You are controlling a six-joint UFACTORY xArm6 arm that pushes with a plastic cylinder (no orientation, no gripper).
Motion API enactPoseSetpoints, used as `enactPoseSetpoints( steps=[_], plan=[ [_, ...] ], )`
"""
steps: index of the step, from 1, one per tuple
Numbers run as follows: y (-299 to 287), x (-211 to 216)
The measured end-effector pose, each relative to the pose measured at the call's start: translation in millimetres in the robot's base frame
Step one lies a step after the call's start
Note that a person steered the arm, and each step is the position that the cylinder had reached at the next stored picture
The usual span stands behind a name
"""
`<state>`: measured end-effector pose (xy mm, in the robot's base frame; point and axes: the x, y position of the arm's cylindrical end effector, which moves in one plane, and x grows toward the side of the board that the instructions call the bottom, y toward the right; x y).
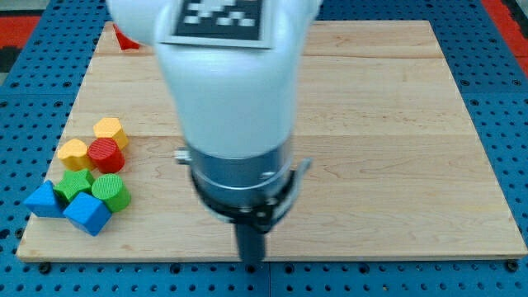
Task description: Move your arm at the bottom left
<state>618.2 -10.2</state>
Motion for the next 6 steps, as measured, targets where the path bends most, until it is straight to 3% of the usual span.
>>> enactPoseSetpoints(
  steps=[1, 2, 3, 4, 5, 6],
  plan=[
    [-68.7, -11.6],
    [-94.1, -77.8],
    [-68.2, -174.5],
    [-145.2, -216.1],
    [-260.2, -216.9],
    [-294.7, -215.5]
  ],
)
